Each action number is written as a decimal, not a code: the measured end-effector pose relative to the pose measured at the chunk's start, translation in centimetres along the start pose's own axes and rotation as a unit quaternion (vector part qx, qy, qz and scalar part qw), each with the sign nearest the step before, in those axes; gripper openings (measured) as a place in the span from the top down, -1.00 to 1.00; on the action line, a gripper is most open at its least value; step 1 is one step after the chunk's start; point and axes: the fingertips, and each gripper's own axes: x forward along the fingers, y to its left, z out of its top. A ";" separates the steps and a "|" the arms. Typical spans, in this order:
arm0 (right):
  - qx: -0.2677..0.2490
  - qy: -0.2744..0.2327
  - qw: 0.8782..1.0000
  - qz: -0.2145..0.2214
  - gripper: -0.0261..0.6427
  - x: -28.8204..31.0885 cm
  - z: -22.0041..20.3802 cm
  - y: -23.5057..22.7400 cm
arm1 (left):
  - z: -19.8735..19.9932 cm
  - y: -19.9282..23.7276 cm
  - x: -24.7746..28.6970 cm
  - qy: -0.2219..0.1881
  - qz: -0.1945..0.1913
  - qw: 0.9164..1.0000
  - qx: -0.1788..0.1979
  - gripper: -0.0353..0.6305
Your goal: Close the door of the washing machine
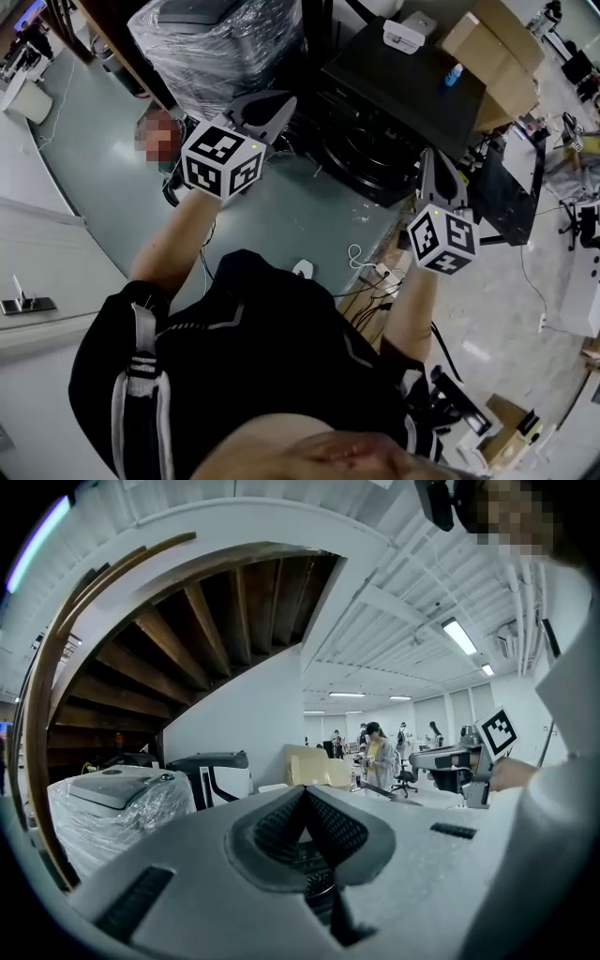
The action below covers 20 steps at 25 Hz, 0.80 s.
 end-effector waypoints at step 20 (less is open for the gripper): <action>-0.031 0.024 0.998 -0.051 0.91 10.4 -1.4 3.4 | -3.8 13.3 7.1 0.008 -0.040 0.999 -0.009 0.90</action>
